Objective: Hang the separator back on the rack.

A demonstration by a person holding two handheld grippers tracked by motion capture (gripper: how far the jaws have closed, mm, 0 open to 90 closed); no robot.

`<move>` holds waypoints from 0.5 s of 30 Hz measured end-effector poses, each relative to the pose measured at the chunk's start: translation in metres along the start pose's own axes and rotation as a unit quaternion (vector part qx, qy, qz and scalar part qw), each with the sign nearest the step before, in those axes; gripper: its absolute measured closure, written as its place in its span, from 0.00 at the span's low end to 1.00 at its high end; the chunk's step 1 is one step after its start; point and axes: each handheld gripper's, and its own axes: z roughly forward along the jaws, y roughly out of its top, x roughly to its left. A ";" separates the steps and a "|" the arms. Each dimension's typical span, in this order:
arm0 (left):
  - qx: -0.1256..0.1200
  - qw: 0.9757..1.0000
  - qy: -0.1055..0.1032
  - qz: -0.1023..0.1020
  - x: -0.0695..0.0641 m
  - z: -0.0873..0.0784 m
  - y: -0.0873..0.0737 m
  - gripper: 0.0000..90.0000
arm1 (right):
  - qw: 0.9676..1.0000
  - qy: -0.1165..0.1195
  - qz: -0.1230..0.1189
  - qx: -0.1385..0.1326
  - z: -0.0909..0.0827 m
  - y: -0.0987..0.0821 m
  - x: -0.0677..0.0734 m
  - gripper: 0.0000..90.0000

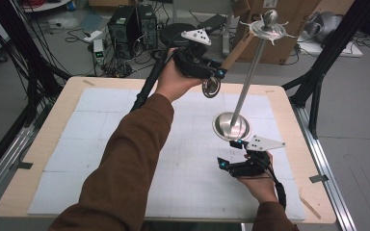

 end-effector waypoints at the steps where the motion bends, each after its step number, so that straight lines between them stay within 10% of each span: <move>1: 0.002 1.000 0.000 0.000 0.000 0.001 0.000 0.77 | 1.000 0.001 -0.002 -0.001 0.000 0.000 0.000 0.17; 15: 0.017 1.000 -0.011 -0.004 0.001 0.017 0.000 0.77 | 1.000 0.003 -0.003 -0.001 0.000 0.000 0.001 0.17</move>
